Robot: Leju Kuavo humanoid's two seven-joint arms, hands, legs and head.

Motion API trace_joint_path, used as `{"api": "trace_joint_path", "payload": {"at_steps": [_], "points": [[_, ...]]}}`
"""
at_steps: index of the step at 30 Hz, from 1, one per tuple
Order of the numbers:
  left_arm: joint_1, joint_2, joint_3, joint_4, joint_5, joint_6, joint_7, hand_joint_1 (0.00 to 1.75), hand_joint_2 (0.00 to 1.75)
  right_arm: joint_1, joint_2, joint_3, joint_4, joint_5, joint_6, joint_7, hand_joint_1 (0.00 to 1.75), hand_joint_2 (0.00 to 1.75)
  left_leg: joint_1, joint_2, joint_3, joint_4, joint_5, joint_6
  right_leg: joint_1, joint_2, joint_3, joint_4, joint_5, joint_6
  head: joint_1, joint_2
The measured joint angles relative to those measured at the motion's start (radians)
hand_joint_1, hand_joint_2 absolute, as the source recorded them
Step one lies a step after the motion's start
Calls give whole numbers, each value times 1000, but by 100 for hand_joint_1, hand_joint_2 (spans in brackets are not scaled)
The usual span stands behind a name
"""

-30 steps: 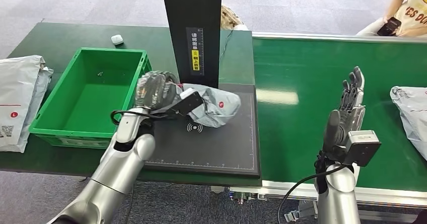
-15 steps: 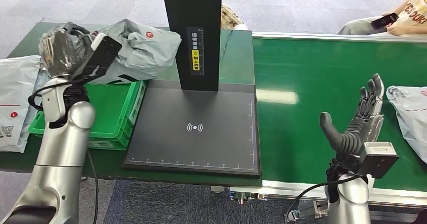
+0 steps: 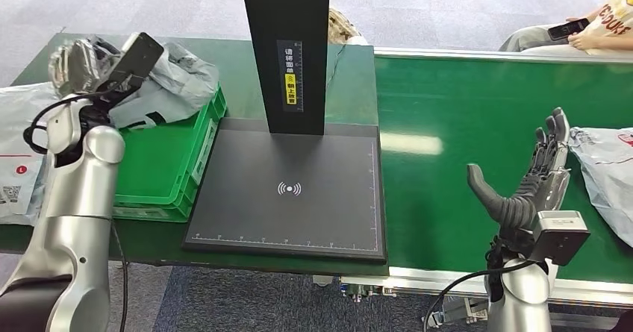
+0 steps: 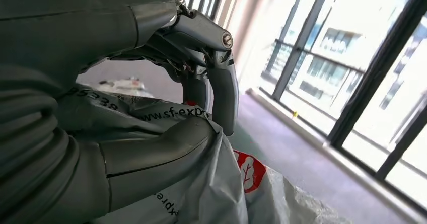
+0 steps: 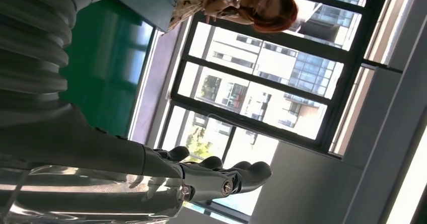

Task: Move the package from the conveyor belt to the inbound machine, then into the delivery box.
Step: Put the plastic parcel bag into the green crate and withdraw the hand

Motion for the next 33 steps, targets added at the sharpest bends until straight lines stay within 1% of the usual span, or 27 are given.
{"api": "trace_joint_path", "payload": {"at_steps": [5, 6, 9, 10, 12, 17, 20, 22, 24, 26, 29, 31, 33], "points": [[-31, -7, -2, 219, -24, -130, 24, 175, 175, -50, 0, 4, 34, 4, 12, 4, 0, 175, 0, 0, 0, 0, 0, 0, 0, 0, 0, 0, 0, 0, 0, 0], [-32, -8, -3, 253, -29, -149, 30, 162, 175, -60, 0, 5, 43, 4, 12, 4, 0, 175, 0, 0, 0, 0, 0, 0, 0, 0, 0, 0, 0, 0, 0, 0], [-33, -9, -5, 334, -35, -174, 44, 31, 175, -81, 0, 9, 65, 3, 12, 4, 0, 175, 0, 0, 0, 0, 0, 0, 0, 0, 0, 0, 0, 0, 0, 0], [-33, -9, -6, 352, -32, -169, 47, 0, 175, -86, 0, 10, 70, 2, 12, 4, 0, 175, 0, 0, 0, 0, 0, 0, 0, 0, 0, 0, 0, 0, 0, 0], [-34, -10, -6, 374, -19, -137, 51, 0, 175, -90, -1, 11, 77, -1, 12, 4, 0, 175, 0, 0, 0, 0, 0, 0, 0, 0, 0, 0, 0, 0, 0, 0], [-34, -15, 7, 387, 44, 24, 16, 0, 175, -77, -9, 12, 80, -12, 9, 4, 0, 175, 0, 0, 0, 0, 0, 0, 0, 0, 0, 0, 0, 0, 0, 0], [-33, -17, 14, 386, 68, 62, -7, 0, 175, -65, -13, 11, 80, -15, 9, 3, 0, 175, 0, 0, 0, 0, 0, 0, 0, 0, 0, 0, 0, 0, 0, 0], [-28, -22, 26, 376, 125, 100, -58, 0, 175, -57, -16, 11, 78, -17, 9, 3, 0, 175, 0, 0, 0, 0, 0, 0, 0, -1, 0, 0, 0, 0, 0, 0], [-13, -31, 45, 346, 233, 135, -148, 0, 175, -46, -18, 11, 75, -20, 9, 3, 0, 175, 0, 0, 0, 0, 0, 0, 0, 0, 0, 0, 0, 0, 0, 0], [15, -43, 60, 292, 387, 122, -257, 0, 175, -32, -22, 11, 74, -23, 9, 1, 0, 175, 0, 0, 0, 0, 0, 0, 0, 0, 0, 0, 0, 0, 0, 0], [78, -62, 72, 179, 713, 31, -419, 0, 175, -18, -26, 11, 73, -28, 10, -6, 0, 175, 0, 0, 0, 0, -1, 1, 0, 0, 0, 0, -1, 0, 0, 0], [121, -74, 74, 106, 904, -23, -493, 0, 175, -16, -26, 12, 73, -29, 10, -10, 0, 175, 0, 0, 0, 0, -1, 1, 0, 0, 0, 0, -1, 0, 0, 0], [158, -84, 74, 43, 1042, -67, -537, 0, 175, -18, -26, 13, 75, -32, 13, -11, 0, 175, 0, 0, 0, 0, -1, 1, 0, 0, 0, 0, -1, 0, 0, 0]]}}
